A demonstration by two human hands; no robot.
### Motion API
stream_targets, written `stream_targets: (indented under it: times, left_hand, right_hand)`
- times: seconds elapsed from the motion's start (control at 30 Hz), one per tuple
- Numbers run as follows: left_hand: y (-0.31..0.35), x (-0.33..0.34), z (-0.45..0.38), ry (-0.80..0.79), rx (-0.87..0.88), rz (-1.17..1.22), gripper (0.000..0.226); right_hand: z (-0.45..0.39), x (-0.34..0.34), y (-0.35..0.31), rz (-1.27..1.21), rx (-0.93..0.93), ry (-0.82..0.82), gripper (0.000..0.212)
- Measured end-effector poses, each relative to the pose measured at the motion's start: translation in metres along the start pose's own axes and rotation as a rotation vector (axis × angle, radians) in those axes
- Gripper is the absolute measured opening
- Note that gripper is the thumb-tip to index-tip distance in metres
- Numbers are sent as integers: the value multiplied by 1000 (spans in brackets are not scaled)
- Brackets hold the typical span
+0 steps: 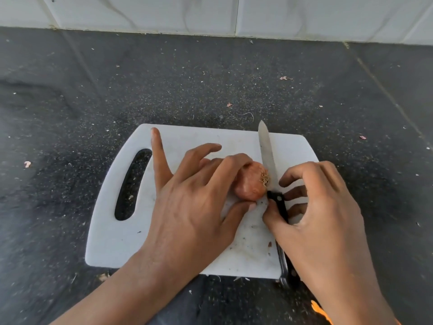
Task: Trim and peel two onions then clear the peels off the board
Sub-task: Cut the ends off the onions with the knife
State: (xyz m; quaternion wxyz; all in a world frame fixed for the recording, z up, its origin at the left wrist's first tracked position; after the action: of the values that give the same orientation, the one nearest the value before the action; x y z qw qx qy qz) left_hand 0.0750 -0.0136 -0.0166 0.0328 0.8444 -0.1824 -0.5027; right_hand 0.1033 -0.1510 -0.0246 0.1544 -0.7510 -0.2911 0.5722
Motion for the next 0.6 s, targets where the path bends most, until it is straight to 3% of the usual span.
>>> stream_targets:
  times: [0.43, 0.6]
  left_hand:
    - [7, -3, 2, -2, 29, -44, 45]
    - [11, -6, 1, 41, 44, -71, 41]
  right_hand:
    - [5, -1, 3, 55, 89, -108, 31]
    - [0, -10, 17, -172, 252, -78, 22]
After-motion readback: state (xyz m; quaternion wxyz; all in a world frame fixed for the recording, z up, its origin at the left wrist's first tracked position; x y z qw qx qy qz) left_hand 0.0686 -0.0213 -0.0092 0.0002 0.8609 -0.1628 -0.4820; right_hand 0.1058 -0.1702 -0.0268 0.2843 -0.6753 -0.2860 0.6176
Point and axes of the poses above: each hand's wrist, its own z-axis away from the middle knuckle, its own x-axis out of the palm, y = z × x, the point moved 8 cm from there along -z, towards the middle knuckle, and after that the axes turned 7 degrees about x, right-handed, at the moved point
